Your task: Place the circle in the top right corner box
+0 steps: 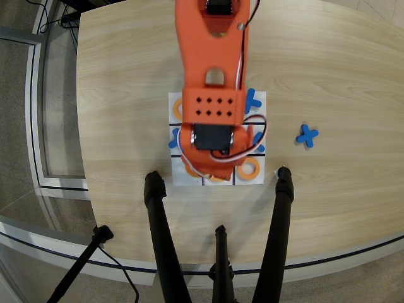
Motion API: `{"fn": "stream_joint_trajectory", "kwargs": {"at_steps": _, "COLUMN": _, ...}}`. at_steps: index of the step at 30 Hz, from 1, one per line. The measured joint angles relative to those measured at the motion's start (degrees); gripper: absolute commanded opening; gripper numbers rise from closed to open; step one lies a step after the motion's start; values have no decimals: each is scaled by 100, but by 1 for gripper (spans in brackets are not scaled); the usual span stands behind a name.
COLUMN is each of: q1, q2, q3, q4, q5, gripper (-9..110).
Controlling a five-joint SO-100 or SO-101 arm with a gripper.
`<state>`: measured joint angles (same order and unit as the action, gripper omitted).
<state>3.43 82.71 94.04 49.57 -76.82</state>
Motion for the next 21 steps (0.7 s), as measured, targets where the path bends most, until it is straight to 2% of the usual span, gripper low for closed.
{"fn": "stream_joint_trajectory", "kwargs": {"at_steps": 21, "q1": 281, "q2": -2329, "q3": -1978, "q4": -26, "q5": 0, "gripper": 0}}
